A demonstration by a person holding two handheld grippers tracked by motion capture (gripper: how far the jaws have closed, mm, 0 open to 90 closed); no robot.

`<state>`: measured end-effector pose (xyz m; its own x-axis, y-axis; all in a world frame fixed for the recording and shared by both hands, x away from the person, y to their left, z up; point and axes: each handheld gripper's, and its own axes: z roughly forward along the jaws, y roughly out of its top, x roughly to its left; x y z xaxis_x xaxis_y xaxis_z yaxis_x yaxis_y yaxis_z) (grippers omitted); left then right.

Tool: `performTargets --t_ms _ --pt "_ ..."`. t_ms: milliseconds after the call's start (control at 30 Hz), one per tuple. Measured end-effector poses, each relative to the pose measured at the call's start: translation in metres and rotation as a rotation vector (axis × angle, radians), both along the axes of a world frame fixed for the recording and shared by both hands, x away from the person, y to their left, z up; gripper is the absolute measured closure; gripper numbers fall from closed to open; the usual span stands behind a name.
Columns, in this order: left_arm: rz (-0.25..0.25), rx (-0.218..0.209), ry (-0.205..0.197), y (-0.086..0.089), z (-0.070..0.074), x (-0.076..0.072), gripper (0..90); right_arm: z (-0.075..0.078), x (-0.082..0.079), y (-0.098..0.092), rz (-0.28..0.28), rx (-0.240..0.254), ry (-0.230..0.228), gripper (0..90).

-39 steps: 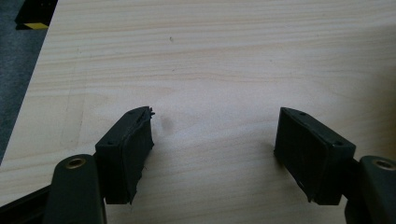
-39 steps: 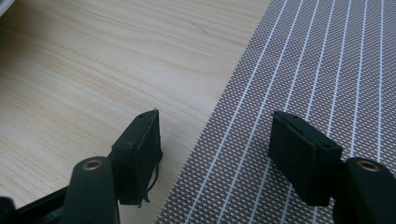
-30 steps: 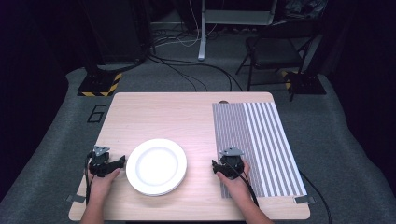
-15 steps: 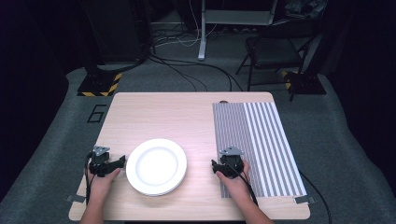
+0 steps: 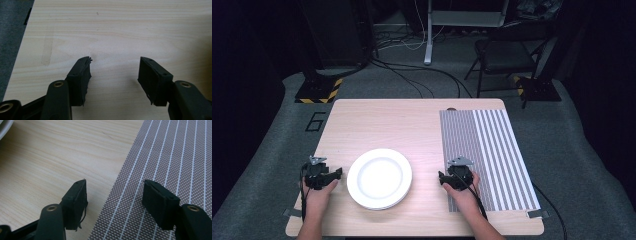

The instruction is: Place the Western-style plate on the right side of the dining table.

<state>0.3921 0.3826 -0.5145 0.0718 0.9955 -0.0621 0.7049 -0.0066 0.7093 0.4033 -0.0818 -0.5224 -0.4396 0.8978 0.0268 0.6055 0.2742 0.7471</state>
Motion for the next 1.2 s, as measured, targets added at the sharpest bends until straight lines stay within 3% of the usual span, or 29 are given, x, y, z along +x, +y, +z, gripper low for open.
performTargets --t_ms 167,333,467,533,700,800,933,1200 --pt "0.012 -0.083 0.013 -0.001 0.011 -0.007 46.8 0.006 -0.001 0.005 0.010 -0.013 -0.012 37.2" --pt "0.021 -0.133 0.013 -0.001 0.019 -0.015 52.7 0.012 -0.003 0.010 0.035 -0.021 -0.035 38.9" --pt "0.011 -0.164 -0.011 0.000 0.031 -0.024 57.7 0.021 -0.004 0.016 0.051 0.009 -0.055 39.8" --pt "-0.005 -0.199 -0.025 -0.002 0.037 -0.030 59.2 0.025 -0.003 0.018 0.069 0.028 -0.059 39.0" --pt "-0.040 -0.209 -0.043 -0.008 0.047 -0.038 63.3 0.029 0.000 0.025 0.088 0.053 -0.041 38.5" --pt "-0.050 -0.218 -0.050 -0.010 0.051 -0.041 65.5 0.030 0.000 0.029 0.089 0.047 -0.056 39.2" --pt "-0.076 -0.269 -0.029 -0.017 0.052 -0.043 69.3 0.035 -0.001 0.035 0.117 0.066 -0.057 39.7" --pt "-0.116 -0.306 -0.016 -0.026 0.054 -0.045 73.3 0.035 -0.001 0.042 0.131 0.073 -0.040 38.9"
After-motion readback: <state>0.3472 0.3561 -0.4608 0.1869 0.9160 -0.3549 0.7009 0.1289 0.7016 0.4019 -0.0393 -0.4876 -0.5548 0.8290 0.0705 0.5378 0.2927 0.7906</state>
